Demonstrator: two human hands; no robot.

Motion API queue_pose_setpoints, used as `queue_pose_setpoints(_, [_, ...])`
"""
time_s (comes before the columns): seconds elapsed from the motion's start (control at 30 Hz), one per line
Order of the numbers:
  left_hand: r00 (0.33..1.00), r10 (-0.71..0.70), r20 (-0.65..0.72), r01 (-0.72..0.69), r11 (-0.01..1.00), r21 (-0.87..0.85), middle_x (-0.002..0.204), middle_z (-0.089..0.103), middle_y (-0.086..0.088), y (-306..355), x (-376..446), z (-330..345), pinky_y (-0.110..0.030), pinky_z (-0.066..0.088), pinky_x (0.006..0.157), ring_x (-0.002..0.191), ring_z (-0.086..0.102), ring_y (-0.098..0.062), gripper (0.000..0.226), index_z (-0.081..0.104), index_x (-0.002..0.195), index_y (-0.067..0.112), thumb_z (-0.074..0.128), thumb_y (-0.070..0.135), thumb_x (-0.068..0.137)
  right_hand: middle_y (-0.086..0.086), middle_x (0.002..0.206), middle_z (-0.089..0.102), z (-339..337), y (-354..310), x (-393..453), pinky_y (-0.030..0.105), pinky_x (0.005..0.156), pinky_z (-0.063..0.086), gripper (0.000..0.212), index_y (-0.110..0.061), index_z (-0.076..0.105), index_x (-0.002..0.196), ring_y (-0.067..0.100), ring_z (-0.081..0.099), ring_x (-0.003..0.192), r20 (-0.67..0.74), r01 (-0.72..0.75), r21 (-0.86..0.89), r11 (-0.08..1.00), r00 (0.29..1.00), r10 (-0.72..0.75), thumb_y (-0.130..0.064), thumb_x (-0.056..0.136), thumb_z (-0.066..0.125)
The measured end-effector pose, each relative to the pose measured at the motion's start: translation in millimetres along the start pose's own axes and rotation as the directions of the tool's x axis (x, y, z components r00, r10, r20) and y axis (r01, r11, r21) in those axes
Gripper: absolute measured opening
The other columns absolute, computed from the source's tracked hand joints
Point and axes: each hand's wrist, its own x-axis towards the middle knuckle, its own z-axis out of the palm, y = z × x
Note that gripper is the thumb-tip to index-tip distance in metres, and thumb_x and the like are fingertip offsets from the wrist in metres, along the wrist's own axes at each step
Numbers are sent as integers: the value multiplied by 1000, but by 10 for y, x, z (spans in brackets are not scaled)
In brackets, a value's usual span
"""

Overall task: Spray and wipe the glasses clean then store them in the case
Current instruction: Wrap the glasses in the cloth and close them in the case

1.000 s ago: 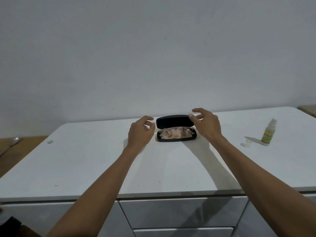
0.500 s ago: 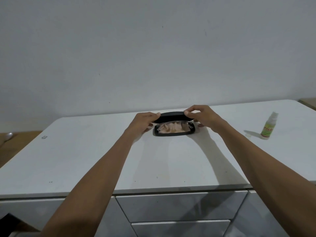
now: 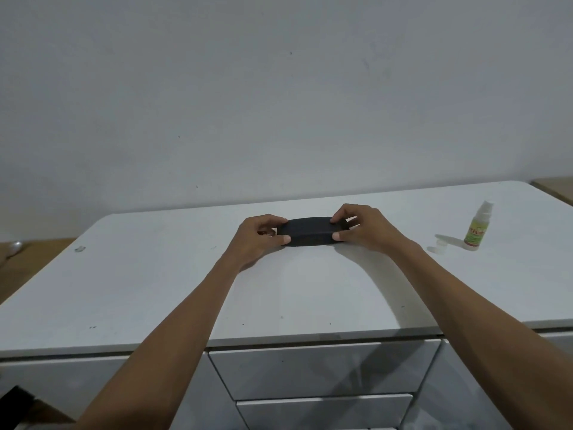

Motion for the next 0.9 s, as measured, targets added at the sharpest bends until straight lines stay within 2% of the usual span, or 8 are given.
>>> queue_pose_setpoints(0.1, [998, 53, -44, -43, 980, 197, 109, 74, 13, -28, -23, 44, -33, 56, 93, 99, 66, -20, 54, 75, 116, 34, 93, 25, 66, -3, 118, 69, 40, -16, -5, 28, 81, 56, 31, -32, 71, 109, 17, 70, 94, -13, 1, -35, 999, 1000, -1, -18, 83, 81])
queue_pose_setpoints(0.17, [995, 82, -62, -66, 971, 229, 107, 74, 14, -22, -33, 81, -31, 55, 90, 94, 66, -18, 55, 75, 118, 34, 93, 24, 68, -5, 115, 70, 92, -29, -27, 34, 88, 58, 37, -35, 69, 114, 18, 69, 96, -25, 11, -64, 998, 1000, -12, -24, 81, 81])
queue_pose_setpoints(0.3, [987, 140, -79, -110, 947, 302, 110, 73, 13, -45, -42, 108, -23, 50, 85, 95, 67, -10, 54, 74, 122, 31, 90, 24, 72, -3, 107, 71, 175, -48, -62, 40, 87, 56, 41, -30, 67, 116, 22, 66, 96, -63, 54, -138, 989, 996, -63, -23, 79, 83])
queue_pose_setpoints(0.43, [981, 182, -64, -143, 908, 394, 117, 71, 6, -58, 37, 143, -23, 48, 86, 99, 65, -15, 50, 68, 131, 26, 82, 23, 83, -1, 108, 71, 185, -40, 62, 40, 87, 54, 39, -27, 68, 117, 23, 65, 98, -87, 52, -146, 988, 994, -65, -18, 81, 80])
queue_pose_setpoints(0.63, [977, 187, -104, -120, 880, 459, 119, 69, 5, -10, 435, 113, -33, 50, 96, 107, 62, -18, 45, 65, 133, 26, 75, 22, 89, 5, 119, 68, 249, -12, 524, 38, 93, 50, 44, -21, 64, 131, 25, 61, 109, -120, 48, -180, 982, 990, -70, -17, 88, 75])
queue_pose_setpoints(0.8, [978, 176, -114, -102, 874, 474, 115, 71, 3, -76, 806, 44, -38, 53, 95, 104, 64, -19, 42, 65, 130, 25, 74, 19, 90, 9, 125, 65, 341, 34, 931, 37, 95, 47, 43, -17, 61, 134, 28, 59, 114, -132, 43, -204, 978, 989, -71, -13, 92, 71])
queue_pose_setpoints(0.9, [976, 190, -106, -111, 854, 508, 114, 71, 1, -115, 965, 23, -35, 53, 93, 102, 64, -21, 41, 63, 131, 23, 73, 19, 91, 9, 125, 65, 375, 86, 1114, 36, 94, 46, 42, -18, 61, 134, 28, 59, 115, -131, 37, -229, 973, 989, -68, -14, 93, 69])
